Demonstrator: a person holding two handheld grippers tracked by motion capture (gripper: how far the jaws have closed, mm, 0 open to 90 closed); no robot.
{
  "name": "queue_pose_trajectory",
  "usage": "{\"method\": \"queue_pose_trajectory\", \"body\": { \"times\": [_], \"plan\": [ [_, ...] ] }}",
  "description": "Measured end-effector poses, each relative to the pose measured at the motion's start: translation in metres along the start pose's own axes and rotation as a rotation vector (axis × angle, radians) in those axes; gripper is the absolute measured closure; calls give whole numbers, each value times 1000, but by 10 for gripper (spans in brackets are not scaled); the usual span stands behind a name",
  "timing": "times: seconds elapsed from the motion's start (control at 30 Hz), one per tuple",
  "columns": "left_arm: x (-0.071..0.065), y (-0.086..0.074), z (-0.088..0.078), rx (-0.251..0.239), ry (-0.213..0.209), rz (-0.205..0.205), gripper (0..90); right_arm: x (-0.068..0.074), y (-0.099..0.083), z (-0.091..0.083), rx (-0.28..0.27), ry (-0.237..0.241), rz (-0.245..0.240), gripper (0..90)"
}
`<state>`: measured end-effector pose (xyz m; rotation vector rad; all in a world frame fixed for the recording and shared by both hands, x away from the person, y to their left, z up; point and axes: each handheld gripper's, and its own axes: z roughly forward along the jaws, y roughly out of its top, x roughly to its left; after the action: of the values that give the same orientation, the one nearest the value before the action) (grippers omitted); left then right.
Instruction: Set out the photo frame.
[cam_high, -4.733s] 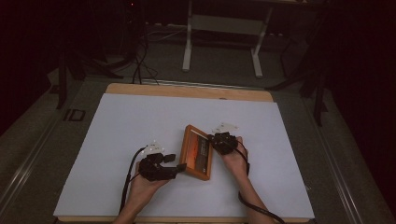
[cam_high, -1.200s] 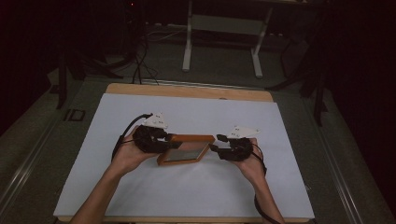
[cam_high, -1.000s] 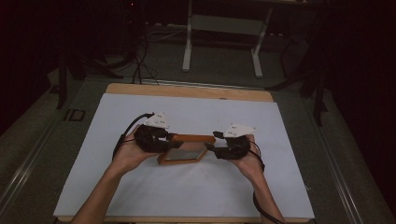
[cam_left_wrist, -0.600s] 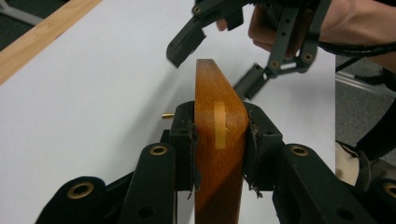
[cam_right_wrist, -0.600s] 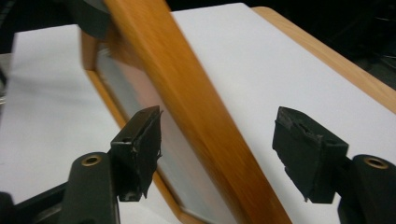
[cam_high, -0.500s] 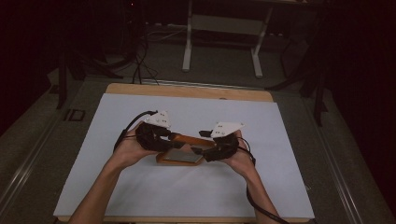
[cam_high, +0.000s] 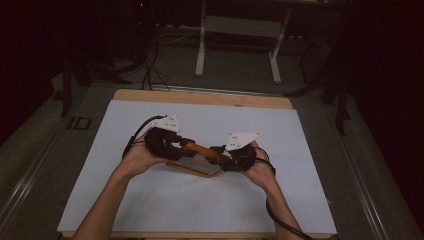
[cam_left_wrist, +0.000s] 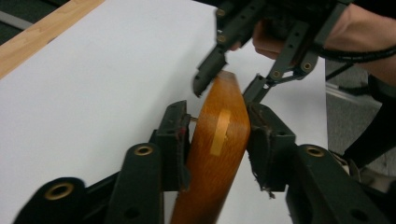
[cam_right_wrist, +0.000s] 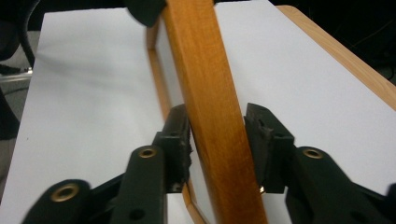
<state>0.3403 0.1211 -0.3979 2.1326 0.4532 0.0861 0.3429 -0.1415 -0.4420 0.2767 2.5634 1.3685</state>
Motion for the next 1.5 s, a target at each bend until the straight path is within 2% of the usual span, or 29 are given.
{"method": "queue_pose_trajectory", "body": {
  "times": [0.27, 0.47, 0.6, 0.7, 0.93, 1.07, 1.33, 1.5],
  "plan": [
    [8, -8, 1, -73, 15, -71, 496, 4, -1, -2, 6, -16, -31, 673],
    [13, -20, -4, -128, 23, -104, 438, 3, -6, -7, 1, -21, -22, 685],
    [15, -29, -7, -147, 55, -124, 397, 2, -9, -10, -6, -17, -6, 687],
    [18, -37, -7, -154, 87, -142, 362, 2, -11, -12, -8, -19, -5, 687],
    [20, -47, -5, -165, 110, -173, 337, 2, -13, -14, -18, -22, -2, 687],
    [16, -49, -1, -142, 153, -153, 336, 2, -16, -16, -23, -24, 10, 687],
    [14, -55, 9, -128, 158, -146, 348, 1, -21, -19, -31, -24, 23, 687],
    [14, -58, 14, -125, 159, -159, 348, 0, -23, -21, -35, -22, 32, 687]
  ]
}}
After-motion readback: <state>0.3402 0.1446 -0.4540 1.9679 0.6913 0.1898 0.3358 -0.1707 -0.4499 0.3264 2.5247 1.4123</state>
